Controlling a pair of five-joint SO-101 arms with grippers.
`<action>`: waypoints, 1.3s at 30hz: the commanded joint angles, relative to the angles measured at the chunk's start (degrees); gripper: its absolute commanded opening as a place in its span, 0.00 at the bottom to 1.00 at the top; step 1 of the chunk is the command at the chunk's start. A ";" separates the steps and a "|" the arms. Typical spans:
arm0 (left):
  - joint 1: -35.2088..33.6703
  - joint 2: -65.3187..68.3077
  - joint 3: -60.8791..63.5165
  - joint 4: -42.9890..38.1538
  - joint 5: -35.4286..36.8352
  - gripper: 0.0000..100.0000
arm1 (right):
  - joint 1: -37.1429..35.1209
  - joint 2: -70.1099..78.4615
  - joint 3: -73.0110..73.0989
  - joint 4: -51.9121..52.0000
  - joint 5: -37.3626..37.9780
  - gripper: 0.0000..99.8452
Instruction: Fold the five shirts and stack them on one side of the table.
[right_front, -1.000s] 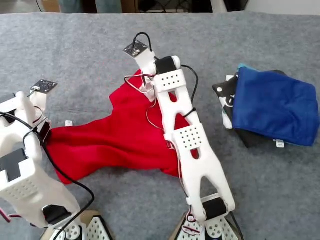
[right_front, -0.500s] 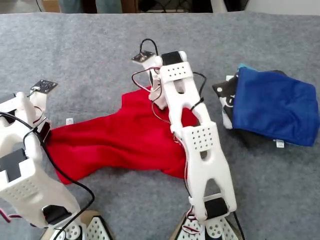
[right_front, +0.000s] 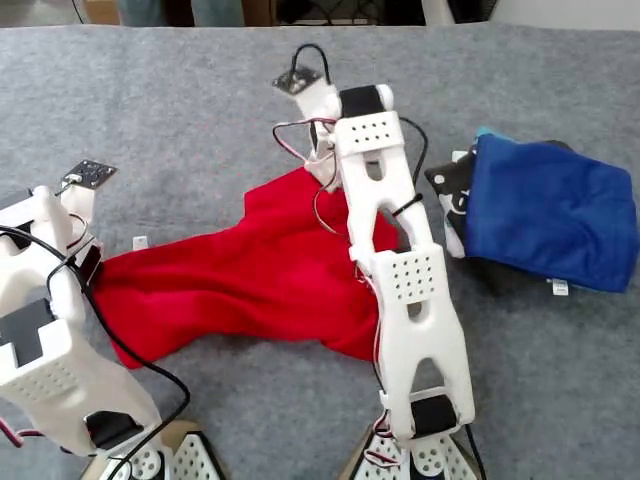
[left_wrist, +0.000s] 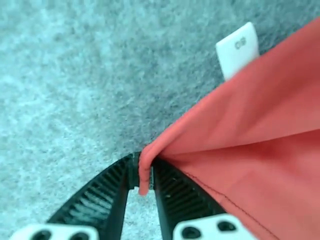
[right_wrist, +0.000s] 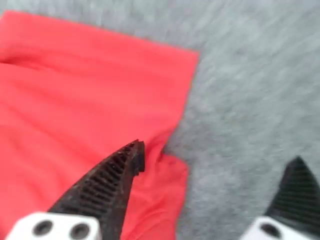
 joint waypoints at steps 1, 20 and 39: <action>1.10 -1.14 0.31 -0.26 -0.62 0.03 | 0.44 -3.03 -6.37 -1.76 -0.35 0.32; 1.19 -1.14 0.48 -0.26 -0.53 0.03 | -2.90 6.11 -1.27 -15.30 -3.69 0.25; 0.92 -1.14 0.48 -0.26 -0.53 0.03 | -1.58 12.00 -2.59 -17.41 -3.43 0.25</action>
